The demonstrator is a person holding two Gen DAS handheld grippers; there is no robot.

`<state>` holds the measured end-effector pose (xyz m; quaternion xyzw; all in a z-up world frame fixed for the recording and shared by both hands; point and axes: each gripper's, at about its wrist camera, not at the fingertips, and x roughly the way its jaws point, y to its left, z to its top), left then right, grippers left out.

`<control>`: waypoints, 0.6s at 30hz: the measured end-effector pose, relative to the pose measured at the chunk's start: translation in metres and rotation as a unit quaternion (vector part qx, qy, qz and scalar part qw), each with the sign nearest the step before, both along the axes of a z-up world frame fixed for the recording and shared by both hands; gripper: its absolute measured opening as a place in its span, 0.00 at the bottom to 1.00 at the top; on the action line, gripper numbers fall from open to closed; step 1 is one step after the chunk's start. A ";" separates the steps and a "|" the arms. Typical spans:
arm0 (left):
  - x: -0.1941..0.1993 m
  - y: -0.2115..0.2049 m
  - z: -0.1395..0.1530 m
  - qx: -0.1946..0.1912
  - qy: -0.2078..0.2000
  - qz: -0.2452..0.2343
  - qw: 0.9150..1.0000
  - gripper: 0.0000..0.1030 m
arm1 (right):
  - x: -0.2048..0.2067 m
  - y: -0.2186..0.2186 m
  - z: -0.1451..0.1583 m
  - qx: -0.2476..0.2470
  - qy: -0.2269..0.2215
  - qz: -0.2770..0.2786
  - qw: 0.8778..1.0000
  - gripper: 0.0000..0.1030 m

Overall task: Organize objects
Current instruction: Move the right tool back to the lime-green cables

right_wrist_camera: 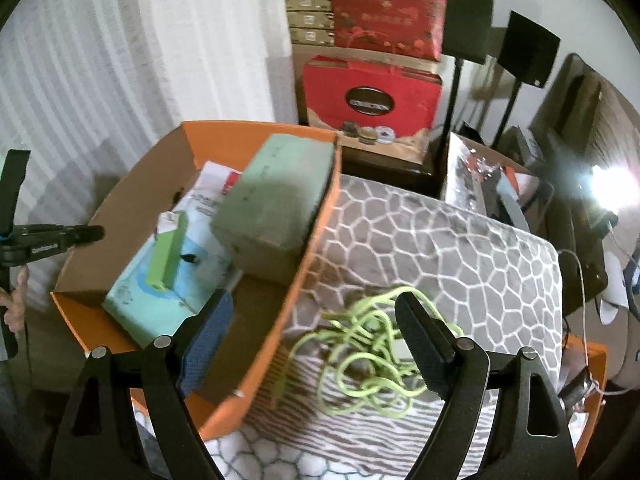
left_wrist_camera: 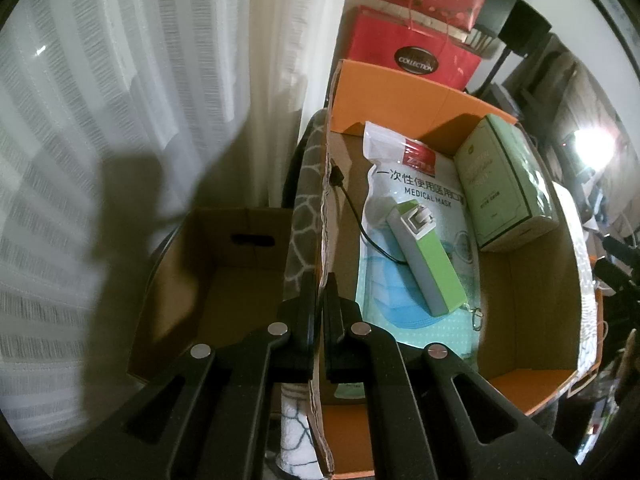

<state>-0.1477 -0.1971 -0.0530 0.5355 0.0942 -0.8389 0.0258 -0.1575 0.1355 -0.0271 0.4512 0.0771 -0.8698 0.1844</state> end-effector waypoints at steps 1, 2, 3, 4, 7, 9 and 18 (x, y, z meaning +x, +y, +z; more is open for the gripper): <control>0.000 0.000 0.000 -0.001 0.000 0.000 1.000 0.03 | 0.000 0.003 -0.001 0.000 -0.001 -0.004 1.000 0.82; 0.000 0.000 0.000 -0.001 0.000 0.000 1.000 0.03 | 0.000 0.009 -0.003 -0.001 -0.002 -0.008 1.000 0.82; 0.000 -0.001 0.000 -0.001 0.000 0.000 1.000 0.03 | -0.001 0.013 -0.004 -0.001 -0.003 -0.013 1.000 0.82; 0.000 -0.002 0.000 0.000 0.000 0.000 1.000 0.03 | -0.001 0.019 -0.005 -0.003 -0.005 -0.018 1.000 0.82; 0.000 0.000 0.000 -0.001 0.000 0.000 1.000 0.03 | -0.004 0.035 -0.009 -0.007 -0.009 -0.030 0.999 0.82; 0.000 0.000 0.000 -0.001 0.000 0.000 1.000 0.03 | -0.006 0.045 -0.012 -0.007 -0.015 -0.036 0.999 0.82; 0.001 0.000 0.000 -0.003 0.000 0.000 1.000 0.03 | -0.013 0.079 -0.025 -0.012 -0.031 -0.060 0.998 0.82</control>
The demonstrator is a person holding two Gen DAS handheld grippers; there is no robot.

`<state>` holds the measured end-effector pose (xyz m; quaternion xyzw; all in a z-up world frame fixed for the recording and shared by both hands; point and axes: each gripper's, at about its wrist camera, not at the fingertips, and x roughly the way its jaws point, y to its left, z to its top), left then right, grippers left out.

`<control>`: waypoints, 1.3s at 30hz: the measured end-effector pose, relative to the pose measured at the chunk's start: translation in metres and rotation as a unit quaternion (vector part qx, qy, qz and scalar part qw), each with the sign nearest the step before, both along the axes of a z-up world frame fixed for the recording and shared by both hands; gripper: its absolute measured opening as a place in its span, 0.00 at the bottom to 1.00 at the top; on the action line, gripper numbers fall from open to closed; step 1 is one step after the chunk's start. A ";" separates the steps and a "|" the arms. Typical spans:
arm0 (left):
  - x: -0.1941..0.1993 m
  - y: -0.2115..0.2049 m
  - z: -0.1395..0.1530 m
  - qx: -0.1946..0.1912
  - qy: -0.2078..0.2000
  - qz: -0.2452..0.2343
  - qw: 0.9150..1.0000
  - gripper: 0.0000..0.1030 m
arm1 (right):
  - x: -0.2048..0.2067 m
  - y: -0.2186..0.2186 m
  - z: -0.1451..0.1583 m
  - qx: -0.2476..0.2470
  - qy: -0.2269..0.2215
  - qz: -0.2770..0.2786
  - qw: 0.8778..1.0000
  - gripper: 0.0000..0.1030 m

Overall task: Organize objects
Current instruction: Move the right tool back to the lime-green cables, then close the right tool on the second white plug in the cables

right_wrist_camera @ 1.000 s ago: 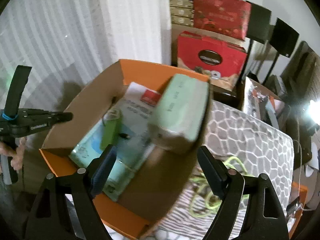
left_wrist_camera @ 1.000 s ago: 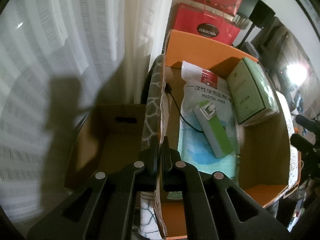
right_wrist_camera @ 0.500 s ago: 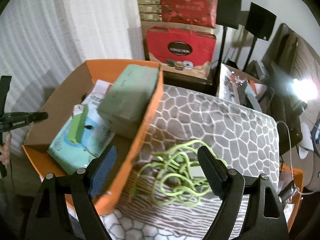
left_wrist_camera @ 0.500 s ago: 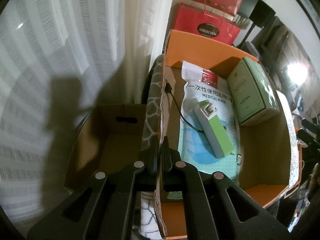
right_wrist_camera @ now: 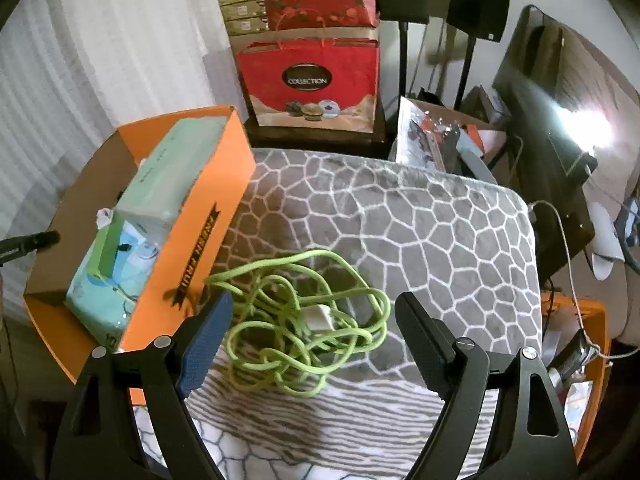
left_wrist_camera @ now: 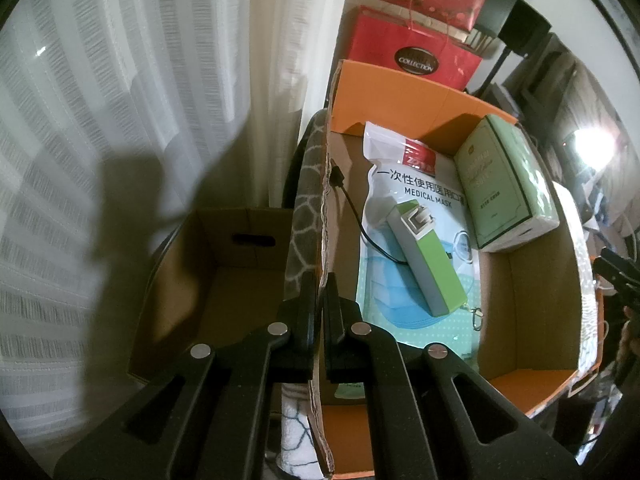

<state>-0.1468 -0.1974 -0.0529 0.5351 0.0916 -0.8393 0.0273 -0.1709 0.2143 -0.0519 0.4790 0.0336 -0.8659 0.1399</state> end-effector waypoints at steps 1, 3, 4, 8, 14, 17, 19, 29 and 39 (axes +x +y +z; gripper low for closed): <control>0.000 -0.001 0.000 0.000 0.000 0.000 1.000 0.03 | -0.001 0.001 -0.002 -0.001 -0.002 0.001 1.000 0.82; 0.000 0.000 0.000 0.000 0.000 0.000 1.000 0.03 | -0.002 0.003 -0.006 -0.005 -0.007 0.004 1.000 0.80; 0.000 0.000 0.000 0.001 0.000 0.000 1.000 0.03 | -0.003 0.004 -0.009 -0.008 -0.011 0.007 1.000 0.79; 0.000 0.000 0.000 0.000 0.000 0.000 1.000 0.03 | -0.009 0.005 -0.022 -0.015 -0.028 0.014 0.999 0.72; 0.000 0.000 0.000 0.002 0.001 0.002 1.000 0.03 | -0.020 0.007 -0.044 -0.040 -0.065 0.021 0.997 0.55; 0.000 0.000 0.000 0.002 0.001 0.002 1.000 0.03 | -0.022 0.007 -0.049 -0.040 -0.071 0.026 0.996 0.51; 0.000 -0.001 0.000 0.001 0.001 0.002 1.000 0.03 | -0.024 0.007 -0.052 -0.039 -0.073 0.030 0.996 0.45; 0.000 0.000 0.000 0.002 0.001 0.003 1.000 0.03 | -0.025 0.001 -0.058 -0.024 -0.075 0.043 0.996 0.15; 0.000 0.000 0.000 0.002 0.001 0.003 1.000 0.03 | -0.011 -0.017 -0.047 -0.033 -0.076 0.082 0.993 0.10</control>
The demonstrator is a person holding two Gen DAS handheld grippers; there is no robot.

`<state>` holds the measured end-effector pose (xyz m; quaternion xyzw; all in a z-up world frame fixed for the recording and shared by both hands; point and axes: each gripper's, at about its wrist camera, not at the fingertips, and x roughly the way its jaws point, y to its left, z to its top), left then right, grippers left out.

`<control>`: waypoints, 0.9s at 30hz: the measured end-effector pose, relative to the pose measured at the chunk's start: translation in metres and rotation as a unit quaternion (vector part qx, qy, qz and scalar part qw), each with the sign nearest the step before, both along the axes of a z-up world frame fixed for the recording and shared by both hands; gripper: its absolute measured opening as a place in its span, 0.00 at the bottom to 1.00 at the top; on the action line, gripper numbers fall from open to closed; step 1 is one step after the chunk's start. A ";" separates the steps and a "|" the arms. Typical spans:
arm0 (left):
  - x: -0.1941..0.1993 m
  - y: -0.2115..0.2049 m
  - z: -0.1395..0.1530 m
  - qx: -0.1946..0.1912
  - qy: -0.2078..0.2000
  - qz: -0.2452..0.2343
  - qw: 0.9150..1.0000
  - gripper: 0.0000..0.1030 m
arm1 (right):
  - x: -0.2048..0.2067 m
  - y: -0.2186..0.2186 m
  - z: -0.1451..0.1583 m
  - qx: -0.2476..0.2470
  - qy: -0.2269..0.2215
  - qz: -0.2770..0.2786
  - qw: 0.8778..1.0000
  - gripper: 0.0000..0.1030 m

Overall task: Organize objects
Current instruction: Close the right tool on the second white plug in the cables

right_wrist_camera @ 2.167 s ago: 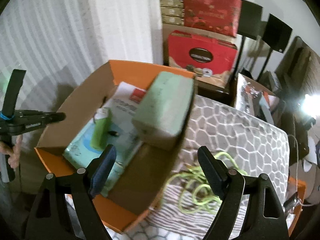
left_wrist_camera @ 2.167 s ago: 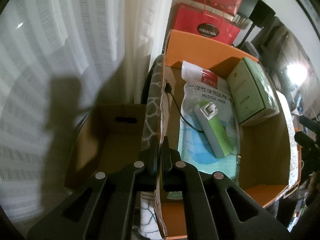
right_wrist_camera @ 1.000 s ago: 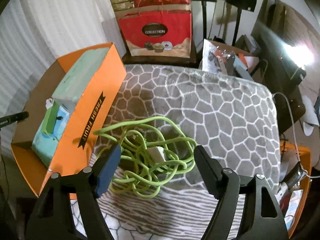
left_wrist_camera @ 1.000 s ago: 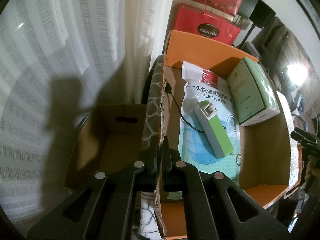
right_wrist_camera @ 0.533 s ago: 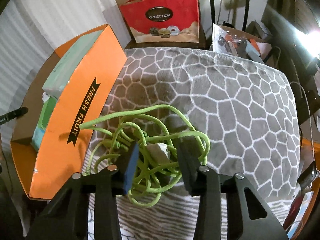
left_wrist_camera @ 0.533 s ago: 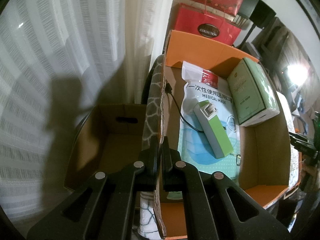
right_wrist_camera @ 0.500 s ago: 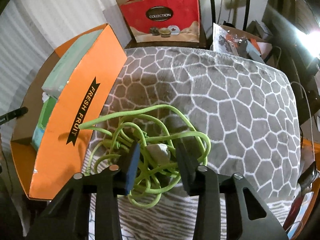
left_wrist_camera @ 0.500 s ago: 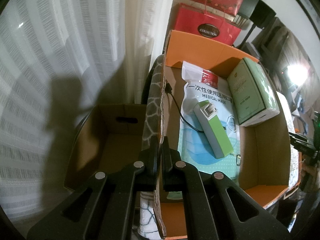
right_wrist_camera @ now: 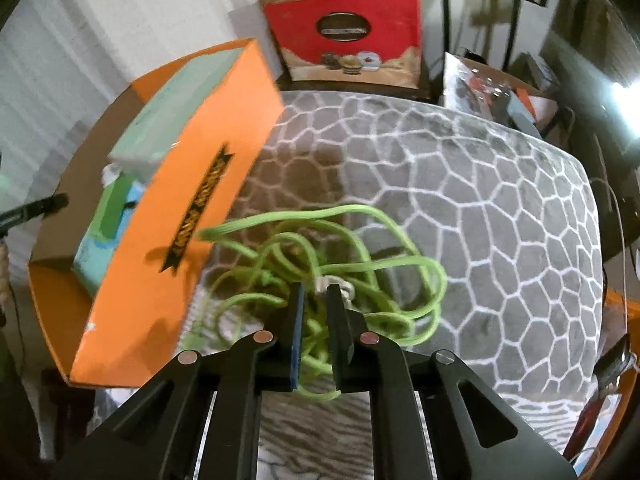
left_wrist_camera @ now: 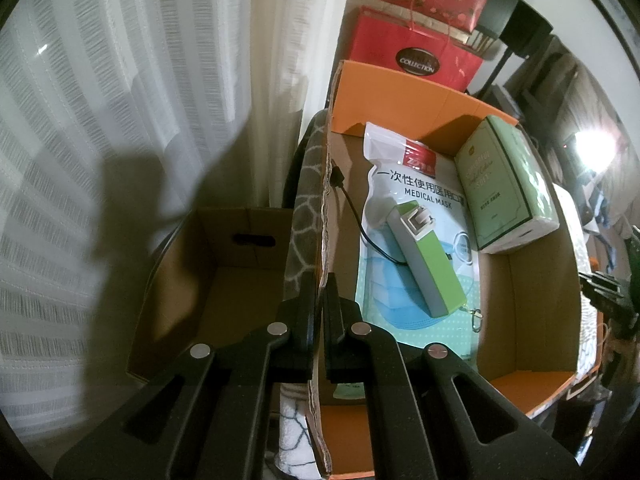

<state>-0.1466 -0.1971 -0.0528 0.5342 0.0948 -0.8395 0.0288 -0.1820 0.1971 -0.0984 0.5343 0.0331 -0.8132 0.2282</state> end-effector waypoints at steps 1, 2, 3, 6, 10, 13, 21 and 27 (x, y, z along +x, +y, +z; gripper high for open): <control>0.000 0.000 0.000 0.000 0.000 0.000 1.000 0.03 | 0.002 -0.005 -0.001 -0.009 -0.008 0.011 1.000 0.10; 0.000 0.000 0.000 0.000 0.000 0.000 1.000 0.03 | 0.003 -0.008 -0.002 -0.014 -0.014 0.017 1.000 0.10; 0.000 0.000 0.000 0.001 0.000 0.000 1.000 0.03 | 0.004 -0.013 -0.003 -0.016 -0.019 0.023 0.999 0.11; 0.000 -0.001 0.000 0.001 0.000 0.001 1.000 0.03 | 0.004 -0.018 -0.001 -0.015 -0.015 0.023 1.000 0.14; 0.000 0.000 0.000 0.000 0.000 0.000 1.000 0.03 | -0.002 -0.004 0.009 -0.027 -0.003 -0.015 1.000 0.17; 0.000 0.000 0.000 0.001 0.000 0.001 1.000 0.03 | -0.008 0.007 0.011 -0.007 0.004 -0.043 0.999 0.32; 0.000 0.000 0.000 0.002 0.000 0.003 1.000 0.03 | -0.020 0.015 -0.007 0.013 -0.019 -0.058 0.998 0.34; 0.000 0.000 0.000 0.000 0.001 0.003 1.000 0.03 | -0.018 0.013 -0.014 0.017 -0.024 -0.054 0.998 0.34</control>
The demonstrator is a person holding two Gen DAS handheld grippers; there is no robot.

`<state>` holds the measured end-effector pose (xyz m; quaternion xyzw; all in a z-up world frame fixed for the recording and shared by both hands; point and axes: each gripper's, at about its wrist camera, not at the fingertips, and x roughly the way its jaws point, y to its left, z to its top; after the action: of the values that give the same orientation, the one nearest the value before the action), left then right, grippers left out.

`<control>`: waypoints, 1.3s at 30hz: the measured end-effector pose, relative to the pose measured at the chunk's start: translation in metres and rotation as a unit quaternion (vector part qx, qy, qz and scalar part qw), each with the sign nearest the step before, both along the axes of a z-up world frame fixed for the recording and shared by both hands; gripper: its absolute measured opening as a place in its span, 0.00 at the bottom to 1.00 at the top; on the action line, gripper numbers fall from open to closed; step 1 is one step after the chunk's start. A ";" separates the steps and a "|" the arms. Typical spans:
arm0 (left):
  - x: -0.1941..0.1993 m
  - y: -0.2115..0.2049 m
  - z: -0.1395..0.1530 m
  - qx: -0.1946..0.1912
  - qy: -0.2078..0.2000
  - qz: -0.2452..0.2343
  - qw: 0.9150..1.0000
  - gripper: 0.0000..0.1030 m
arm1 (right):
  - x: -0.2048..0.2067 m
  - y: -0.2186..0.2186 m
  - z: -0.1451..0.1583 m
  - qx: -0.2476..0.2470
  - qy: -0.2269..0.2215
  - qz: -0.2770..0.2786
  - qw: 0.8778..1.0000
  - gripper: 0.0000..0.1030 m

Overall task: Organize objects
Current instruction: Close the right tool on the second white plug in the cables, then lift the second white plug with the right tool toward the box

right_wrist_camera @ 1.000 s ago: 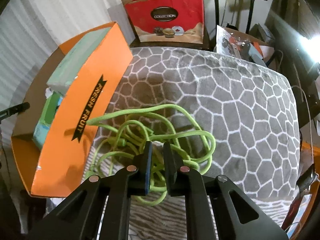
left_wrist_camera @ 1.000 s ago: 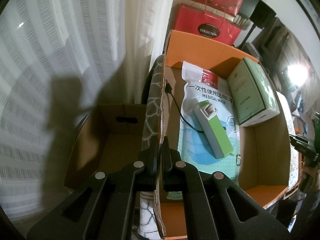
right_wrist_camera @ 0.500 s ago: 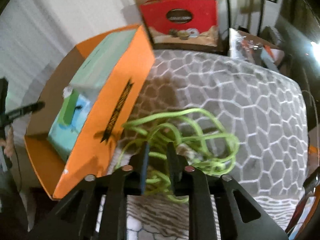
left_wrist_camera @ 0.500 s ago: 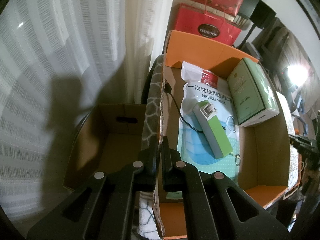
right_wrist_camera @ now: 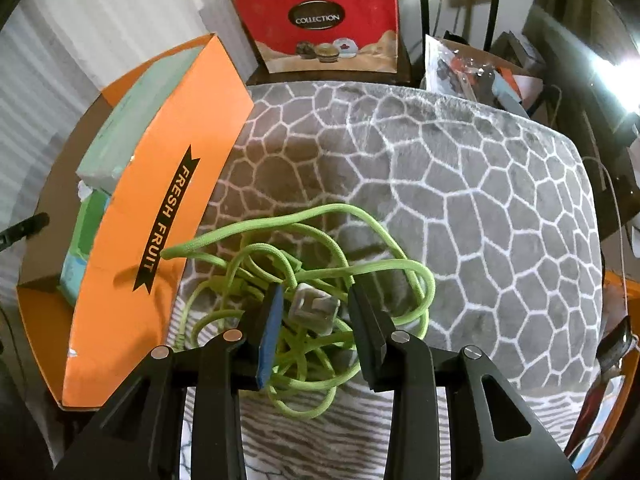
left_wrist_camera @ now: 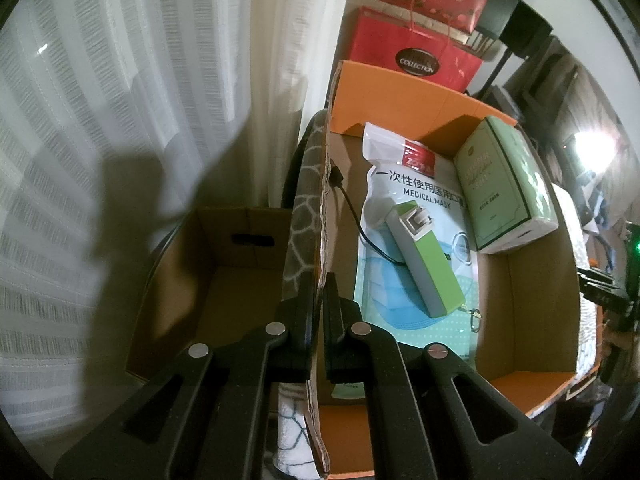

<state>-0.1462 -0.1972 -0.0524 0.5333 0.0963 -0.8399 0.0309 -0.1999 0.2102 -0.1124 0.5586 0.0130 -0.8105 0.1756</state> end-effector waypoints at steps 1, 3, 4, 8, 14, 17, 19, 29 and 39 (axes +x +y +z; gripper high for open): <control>0.000 0.000 0.000 0.001 0.000 0.001 1.000 0.03 | 0.000 0.000 -0.001 0.004 0.001 0.001 1.000 0.34; 0.000 0.000 0.000 0.002 -0.001 0.001 1.000 0.03 | 0.000 -0.002 -0.004 0.006 -0.004 0.003 1.000 0.32; 0.000 0.001 0.000 0.001 0.000 0.000 1.000 0.03 | 0.000 -0.001 -0.005 0.005 -0.006 0.003 1.000 0.29; 0.000 0.001 0.000 0.001 0.000 0.000 1.000 0.03 | 0.002 -0.001 -0.002 0.001 -0.002 0.006 1.000 0.23; 0.000 0.001 0.000 0.000 0.000 0.000 1.000 0.03 | 0.006 -0.005 0.017 0.009 0.022 0.011 1.000 0.23; 0.000 0.001 0.000 0.001 0.000 0.001 1.000 0.03 | 0.010 -0.009 0.031 0.023 0.042 0.015 0.999 0.23; 0.000 0.001 0.000 0.001 -0.001 0.001 1.000 0.03 | 0.013 -0.014 0.041 0.031 0.054 0.021 0.998 0.23; 0.000 0.001 0.000 0.001 0.000 0.001 1.000 0.03 | 0.022 -0.041 0.080 0.024 0.088 0.053 0.994 0.12; 0.000 0.001 0.001 0.003 0.000 0.003 1.000 0.03 | 0.020 -0.048 0.087 0.005 0.081 0.058 0.995 0.12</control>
<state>-0.1458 -0.1960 -0.0515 0.5334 0.1005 -0.8393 0.0313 -0.1800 0.1624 -0.0258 0.4907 0.0637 -0.8413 0.2177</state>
